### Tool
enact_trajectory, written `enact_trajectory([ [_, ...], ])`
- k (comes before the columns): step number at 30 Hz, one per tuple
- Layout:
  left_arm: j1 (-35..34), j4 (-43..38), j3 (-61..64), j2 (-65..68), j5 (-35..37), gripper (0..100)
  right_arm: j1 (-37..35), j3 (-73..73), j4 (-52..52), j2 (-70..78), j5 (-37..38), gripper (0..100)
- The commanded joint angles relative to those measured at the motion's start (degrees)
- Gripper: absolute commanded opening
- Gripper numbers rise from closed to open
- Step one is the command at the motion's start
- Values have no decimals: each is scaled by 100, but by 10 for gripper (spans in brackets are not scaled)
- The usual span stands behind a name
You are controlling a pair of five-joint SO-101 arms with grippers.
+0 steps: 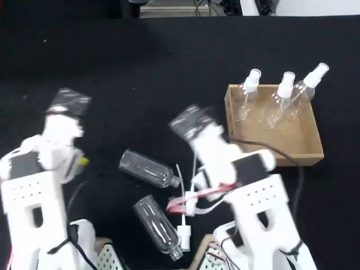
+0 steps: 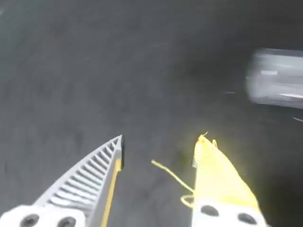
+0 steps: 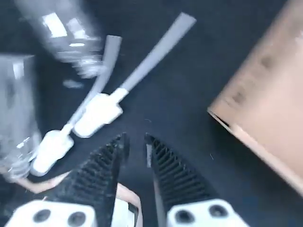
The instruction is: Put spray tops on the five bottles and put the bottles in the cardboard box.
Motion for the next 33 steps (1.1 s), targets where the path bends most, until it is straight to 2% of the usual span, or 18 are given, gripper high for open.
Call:
enact_trajectory([
  [1, -1613, 18, 75, -369, 132, 232, -1371, 40, -325, -154, -88, 16],
  [3, -2097, 9, 66, -369, 369, 232, -1996, 215, -571, -154, -132, 16],
  [6, -2624, -70, 40, -396, 774, 232, -2716, 541, -1125, -154, -765, 40],
  [12, -3292, -651, 4, -413, 1952, 232, -3648, 1103, -1837, -154, -1908, 256],
  [15, -3319, -659, -171, -378, 2171, 232, -3877, 1095, -1873, -154, -2268, 305],
  [20, -3319, -659, -259, -378, 2215, 232, -4387, 1182, -2268, -40, -2927, 309],
  [23, -3319, -659, -242, -378, 2189, 232, -4457, 1156, -2418, 409, -3191, 311],
  [33, -3327, -668, -224, -378, 2189, 232, -4492, 892, -2646, 1938, -3244, 308],
])
